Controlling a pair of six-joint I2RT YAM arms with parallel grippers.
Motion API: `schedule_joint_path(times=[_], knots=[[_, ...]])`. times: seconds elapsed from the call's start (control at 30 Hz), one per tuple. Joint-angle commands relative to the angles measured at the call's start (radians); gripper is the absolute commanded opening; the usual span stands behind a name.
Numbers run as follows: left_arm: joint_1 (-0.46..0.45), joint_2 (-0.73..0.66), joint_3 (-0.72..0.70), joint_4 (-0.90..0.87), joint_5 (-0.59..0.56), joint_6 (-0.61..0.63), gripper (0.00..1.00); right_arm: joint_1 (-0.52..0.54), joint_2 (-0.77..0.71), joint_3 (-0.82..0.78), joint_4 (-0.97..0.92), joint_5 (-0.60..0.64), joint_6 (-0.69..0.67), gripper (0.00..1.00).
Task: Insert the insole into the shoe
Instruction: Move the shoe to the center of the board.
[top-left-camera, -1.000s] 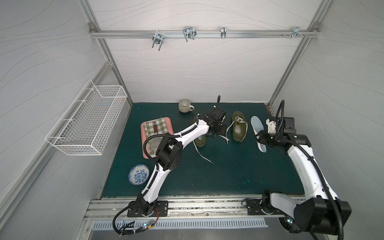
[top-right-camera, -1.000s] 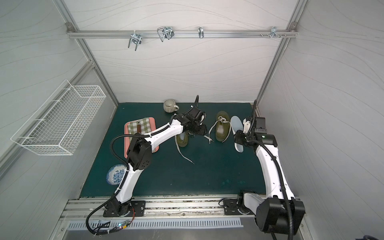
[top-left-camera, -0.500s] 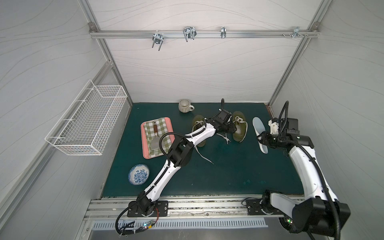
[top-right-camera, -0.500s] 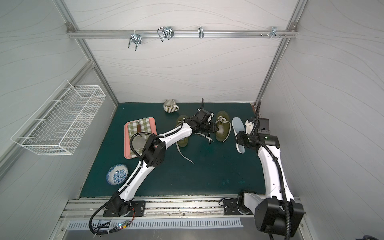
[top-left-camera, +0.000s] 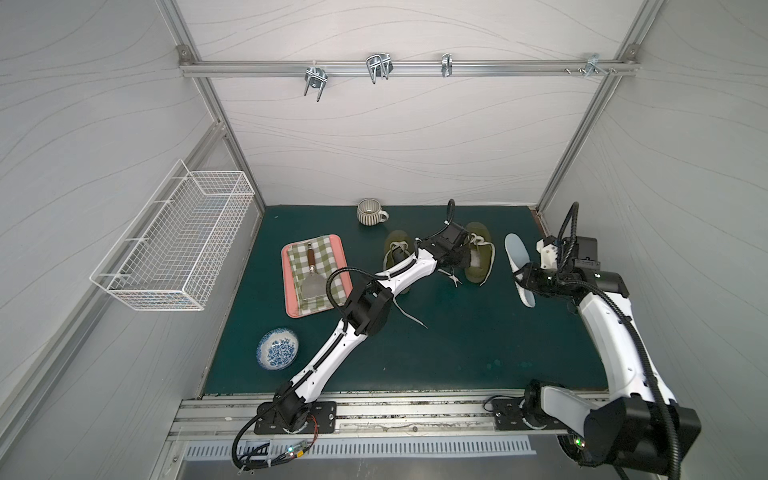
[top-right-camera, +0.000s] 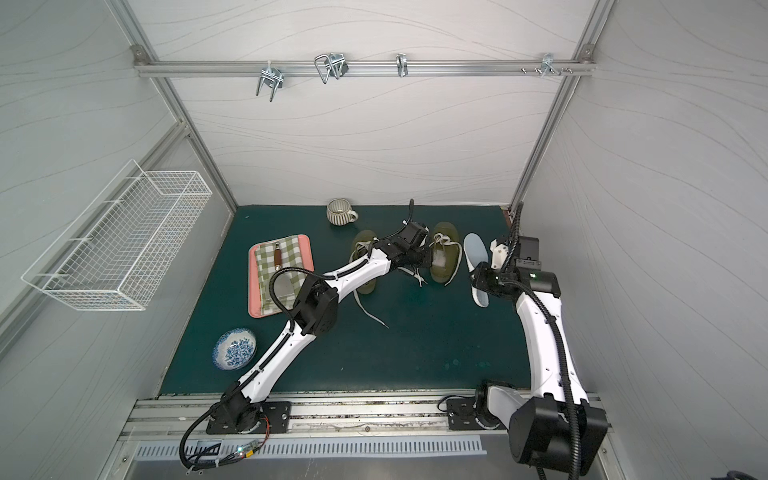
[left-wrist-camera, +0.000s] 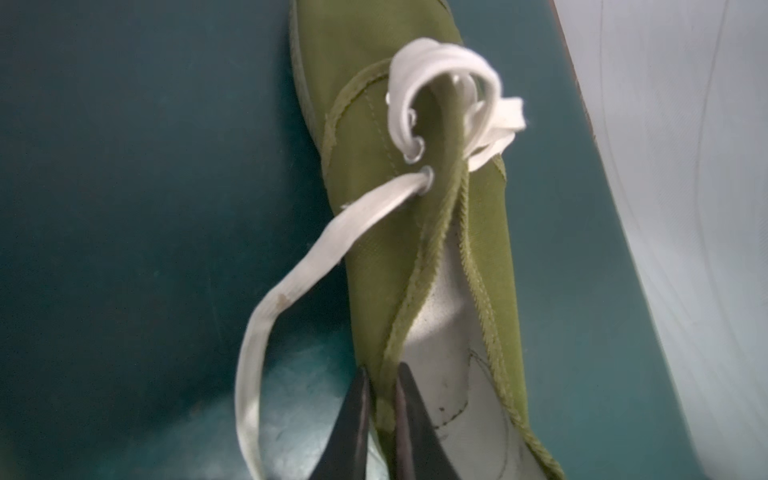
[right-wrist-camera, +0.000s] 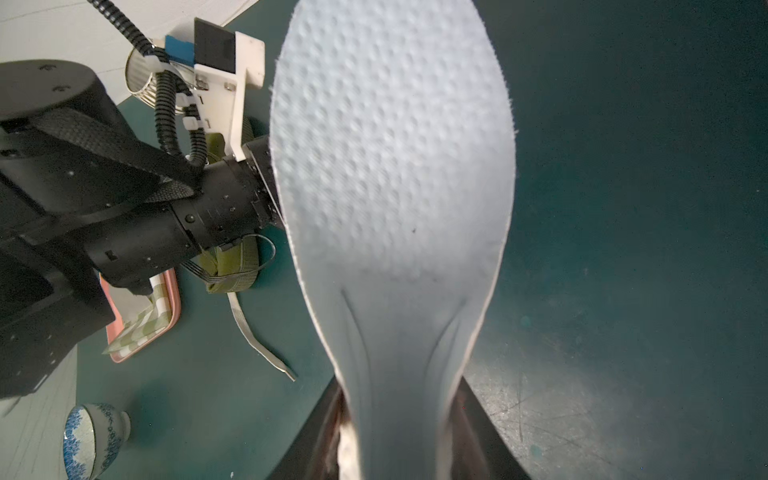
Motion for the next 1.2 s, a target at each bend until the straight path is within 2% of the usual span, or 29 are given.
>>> schedule_joint_path(times=[0.0, 0.23, 0.4, 0.67, 0.73, 0.8, 1.07, 1.17], knots=[[-0.006, -0.085, -0.037, 0.005, -0.056, 0.008, 0.00, -0.007, -0.025, 0.008, -0.033, -0.023, 0.001, 0.38], [-0.006, -0.213, -0.211, 0.051, -0.126, -0.010, 0.00, -0.005, -0.046, -0.018, -0.034, -0.039, 0.002, 0.36], [-0.006, -0.319, -0.401, 0.104, -0.189, -0.033, 0.00, 0.010, -0.048, -0.045, -0.021, -0.059, 0.010, 0.35], [-0.006, -0.541, -0.757, 0.186, -0.276, -0.123, 0.00, 0.141, -0.057, -0.086, 0.001, -0.002, 0.049, 0.35], [-0.007, -0.597, -0.842, 0.213, -0.278, -0.161, 0.00, 0.166, -0.060, -0.090, 0.002, 0.004, 0.057, 0.34], [-0.011, -0.636, -0.923, 0.280, -0.228, -0.210, 0.00, 0.182, -0.060, -0.091, 0.000, 0.012, 0.062, 0.34], [-0.060, -0.602, -0.971, 0.391, -0.051, -0.380, 0.00, 0.190, -0.087, -0.100, -0.015, 0.028, 0.058, 0.34], [-0.089, -0.570, -0.900, 0.329, -0.047, -0.379, 0.00, 0.191, -0.085, -0.100, -0.017, 0.021, 0.059, 0.34]])
